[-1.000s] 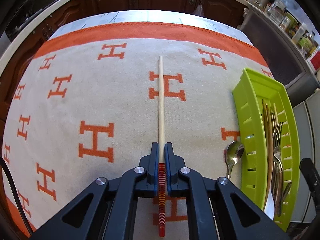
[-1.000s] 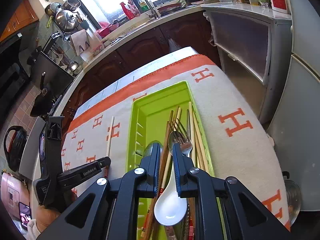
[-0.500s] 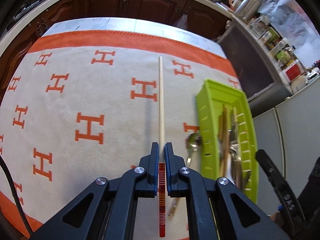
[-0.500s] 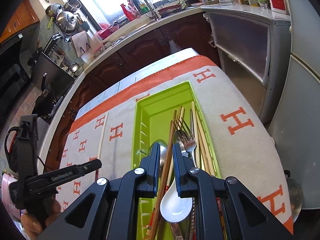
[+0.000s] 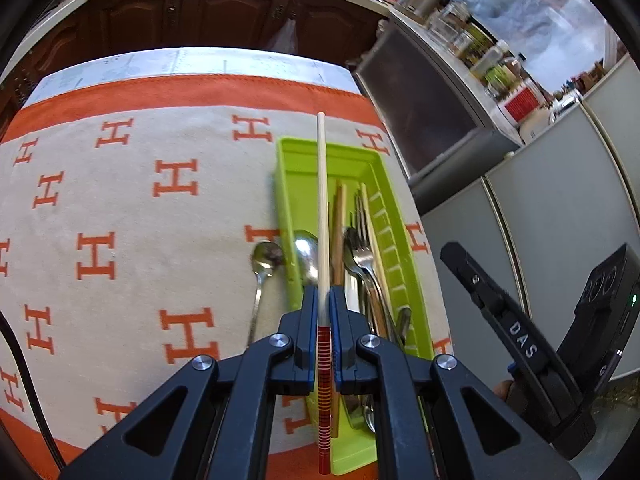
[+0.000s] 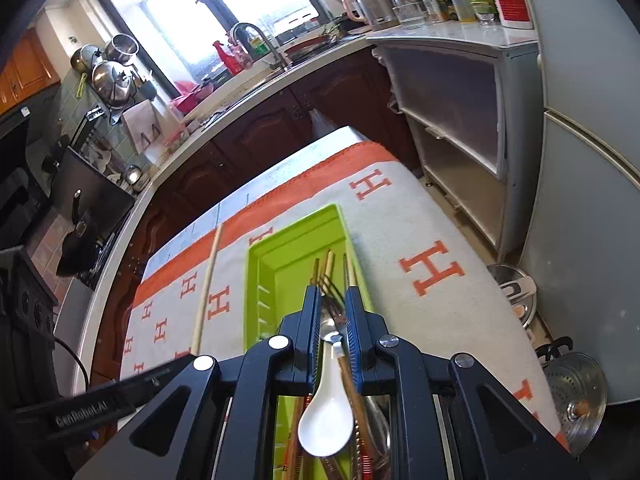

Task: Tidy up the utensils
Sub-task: 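Lower the chopstick into the tray and open the left tool while the right tool releases the fork, then withdraw both open tools from the green tray, then grasp the small silver spoon on the blanket with the right tool, then carry the small spoon into the green tray with the right tool, then open the right tool to release the spoon in the tray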

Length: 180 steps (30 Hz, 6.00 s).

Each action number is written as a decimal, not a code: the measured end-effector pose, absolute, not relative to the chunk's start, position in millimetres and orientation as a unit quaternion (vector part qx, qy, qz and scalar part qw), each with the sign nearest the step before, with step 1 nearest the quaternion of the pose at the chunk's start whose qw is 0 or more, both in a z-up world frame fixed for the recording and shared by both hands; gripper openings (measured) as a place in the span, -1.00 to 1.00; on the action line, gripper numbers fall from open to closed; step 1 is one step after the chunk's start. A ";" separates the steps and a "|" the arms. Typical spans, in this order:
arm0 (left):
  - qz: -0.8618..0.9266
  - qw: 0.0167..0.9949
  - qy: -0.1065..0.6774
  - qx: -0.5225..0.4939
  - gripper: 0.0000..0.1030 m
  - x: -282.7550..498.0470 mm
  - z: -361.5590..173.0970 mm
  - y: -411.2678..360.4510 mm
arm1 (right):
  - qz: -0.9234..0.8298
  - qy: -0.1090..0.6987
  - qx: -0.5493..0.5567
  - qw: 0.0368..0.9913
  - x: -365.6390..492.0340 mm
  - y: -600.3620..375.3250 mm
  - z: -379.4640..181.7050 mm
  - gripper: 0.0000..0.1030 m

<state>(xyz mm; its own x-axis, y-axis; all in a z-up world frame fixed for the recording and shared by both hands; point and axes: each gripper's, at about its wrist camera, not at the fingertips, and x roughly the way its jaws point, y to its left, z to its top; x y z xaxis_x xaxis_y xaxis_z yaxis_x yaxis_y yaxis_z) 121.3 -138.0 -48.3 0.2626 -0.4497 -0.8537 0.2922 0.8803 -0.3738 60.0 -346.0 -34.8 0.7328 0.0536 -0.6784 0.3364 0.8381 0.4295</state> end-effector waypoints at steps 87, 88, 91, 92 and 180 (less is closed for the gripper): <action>-0.058 0.870 0.488 -0.034 0.59 101.0 -114.8 94.5 | -0.125 0.538 0.149 0.820 132.4 -136.4 -113.9 -0.61; -0.059 0.870 0.489 -0.036 0.59 102.0 -116.0 95.9 | -0.130 0.537 0.149 0.820 133.4 -136.2 -112.7 -0.61; -0.061 0.867 0.492 -0.046 0.59 104.8 -118.4 100.2 | -0.150 0.548 0.154 0.808 136.0 -140.2 -110.2 -0.61; -0.061 0.867 0.493 -0.050 0.59 105.8 -118.8 101.7 | -0.160 0.555 0.163 0.800 137.2 -142.4 -109.0 -0.61; -0.076 0.879 0.466 0.070 0.98 71.9 -45.0 -83.3 | -0.070 0.434 0.177 0.881 41.3 -266.8 -52.9 -0.34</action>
